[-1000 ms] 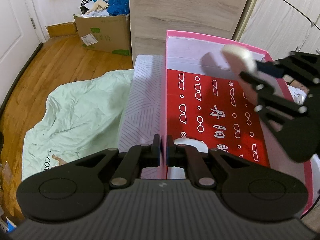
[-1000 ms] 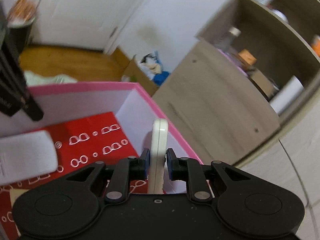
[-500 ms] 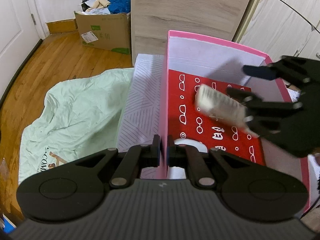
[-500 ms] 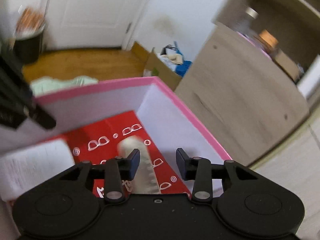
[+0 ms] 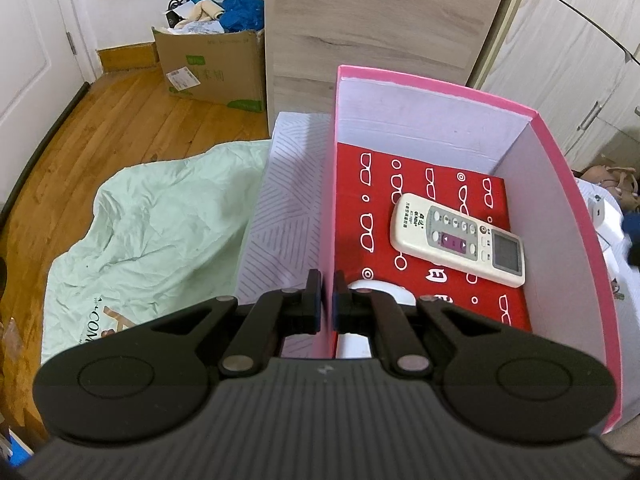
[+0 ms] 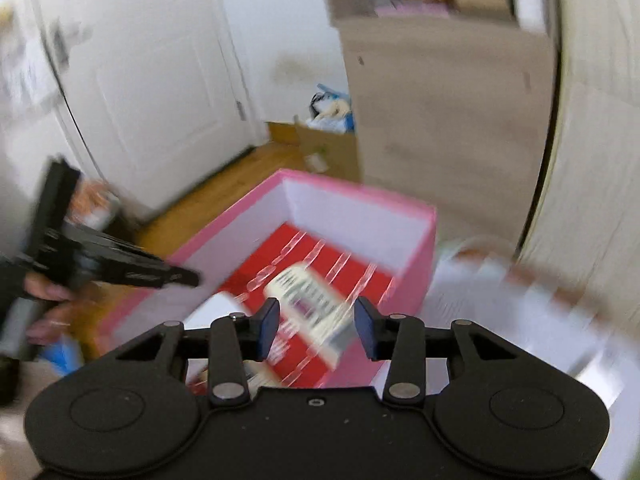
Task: Organize rigid objects
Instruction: 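Withdraw the open right tool from the box toward the table, then grasp a white remote control on the table with the right tool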
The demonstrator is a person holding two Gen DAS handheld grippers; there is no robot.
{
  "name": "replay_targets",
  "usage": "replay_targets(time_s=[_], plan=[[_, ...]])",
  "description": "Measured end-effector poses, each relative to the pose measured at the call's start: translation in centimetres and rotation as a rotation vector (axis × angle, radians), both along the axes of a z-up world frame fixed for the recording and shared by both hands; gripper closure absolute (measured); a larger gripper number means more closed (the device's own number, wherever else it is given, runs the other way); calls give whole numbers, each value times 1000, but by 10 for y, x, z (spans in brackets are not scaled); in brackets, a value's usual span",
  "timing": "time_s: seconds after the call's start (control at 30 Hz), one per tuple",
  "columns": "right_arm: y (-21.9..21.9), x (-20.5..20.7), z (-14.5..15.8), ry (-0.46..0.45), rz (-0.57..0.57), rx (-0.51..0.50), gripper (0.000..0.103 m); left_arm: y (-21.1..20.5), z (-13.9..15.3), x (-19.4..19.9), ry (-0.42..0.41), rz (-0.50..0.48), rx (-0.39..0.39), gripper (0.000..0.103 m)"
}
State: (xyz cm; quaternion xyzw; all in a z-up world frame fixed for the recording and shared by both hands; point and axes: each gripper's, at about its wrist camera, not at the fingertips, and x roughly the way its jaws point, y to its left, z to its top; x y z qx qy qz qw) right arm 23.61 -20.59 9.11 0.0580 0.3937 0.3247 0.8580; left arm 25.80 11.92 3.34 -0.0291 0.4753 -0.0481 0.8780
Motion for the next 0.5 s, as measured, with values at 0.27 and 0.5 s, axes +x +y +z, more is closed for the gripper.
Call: replay_targets(time_s=[0.27, 0.5], plan=[[-84, -4, -68, 176, -228, 41, 56, -2, 2, 2, -16, -1, 12, 99], [-94, 2, -108, 251, -266, -44, 55, -4, 1, 3, -11, -1, 21, 99]])
